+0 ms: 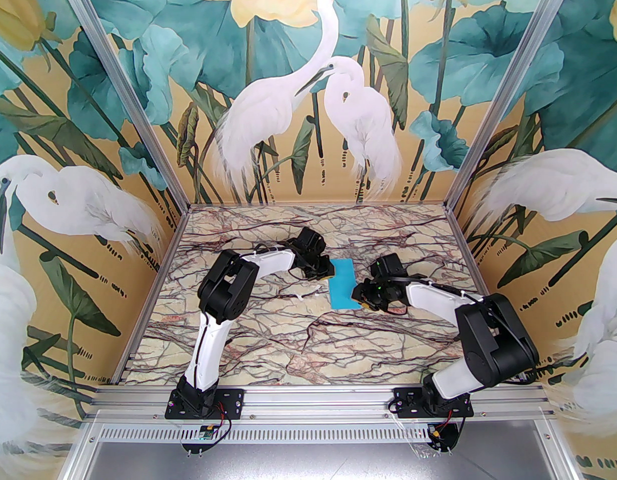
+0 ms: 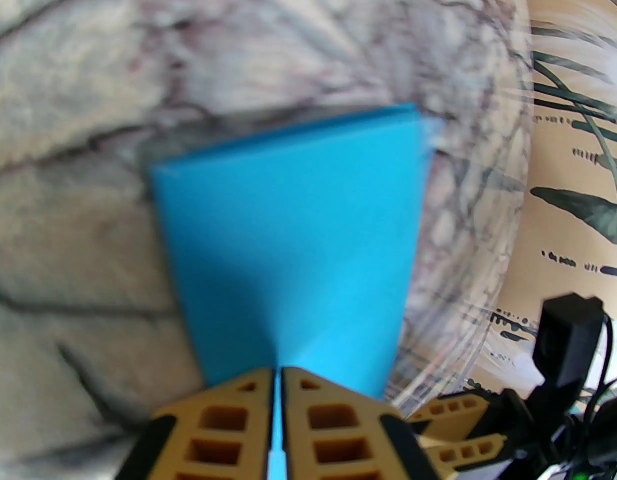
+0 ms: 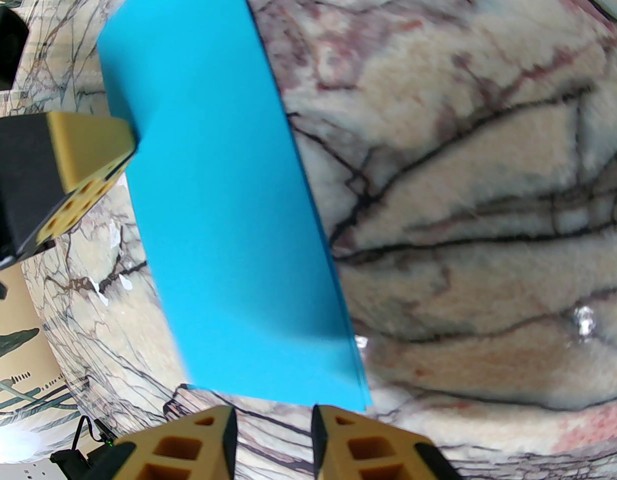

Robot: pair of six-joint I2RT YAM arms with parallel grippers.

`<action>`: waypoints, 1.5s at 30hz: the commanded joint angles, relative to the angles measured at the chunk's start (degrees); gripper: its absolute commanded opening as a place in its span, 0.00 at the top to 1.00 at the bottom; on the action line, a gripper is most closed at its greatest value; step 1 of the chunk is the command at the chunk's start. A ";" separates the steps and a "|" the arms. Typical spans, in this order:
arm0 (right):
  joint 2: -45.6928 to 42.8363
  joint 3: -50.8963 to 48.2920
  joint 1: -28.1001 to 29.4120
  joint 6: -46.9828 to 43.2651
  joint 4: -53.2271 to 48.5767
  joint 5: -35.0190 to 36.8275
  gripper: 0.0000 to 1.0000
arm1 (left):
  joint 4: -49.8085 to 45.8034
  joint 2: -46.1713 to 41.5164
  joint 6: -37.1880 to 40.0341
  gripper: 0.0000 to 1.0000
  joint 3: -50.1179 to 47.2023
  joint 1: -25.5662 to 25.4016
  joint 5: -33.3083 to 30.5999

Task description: Fold a paper plane with a square sheet of paper (fold left side to right side)

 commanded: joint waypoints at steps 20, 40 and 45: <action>3.44 -1.22 0.15 -2.15 0.53 1.15 0.66 | -0.69 2.25 -0.40 0.89 -1.02 -0.08 -1.26; 3.97 -1.36 0.39 -1.29 3.79 -2.30 0.65 | 0.01 2.17 -0.76 0.89 -1.54 -0.22 -0.56; 3.72 -0.93 0.57 -1.31 4.47 -3.17 0.66 | 0.18 2.17 -0.89 0.89 -1.66 -0.22 -0.28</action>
